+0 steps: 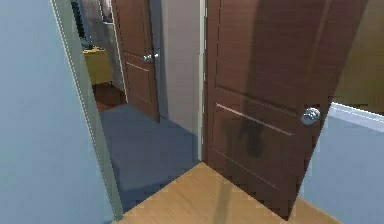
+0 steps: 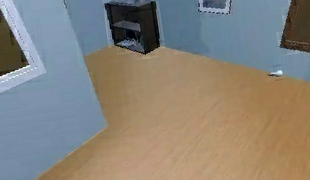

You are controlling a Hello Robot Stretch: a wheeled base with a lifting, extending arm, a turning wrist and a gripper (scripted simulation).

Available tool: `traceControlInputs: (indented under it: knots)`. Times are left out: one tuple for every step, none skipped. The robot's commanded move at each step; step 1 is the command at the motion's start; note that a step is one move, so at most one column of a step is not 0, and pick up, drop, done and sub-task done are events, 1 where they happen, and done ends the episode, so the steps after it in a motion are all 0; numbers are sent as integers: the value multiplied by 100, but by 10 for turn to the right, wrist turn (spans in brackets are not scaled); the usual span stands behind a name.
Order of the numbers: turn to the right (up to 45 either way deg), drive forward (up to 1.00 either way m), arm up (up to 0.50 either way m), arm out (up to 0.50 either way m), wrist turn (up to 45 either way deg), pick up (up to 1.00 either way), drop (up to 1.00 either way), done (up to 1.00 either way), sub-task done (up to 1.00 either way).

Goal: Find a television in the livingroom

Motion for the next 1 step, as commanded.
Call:
traceControlInputs:
  knots:
    - [-30,0,0,0,0,0,0,0,0]
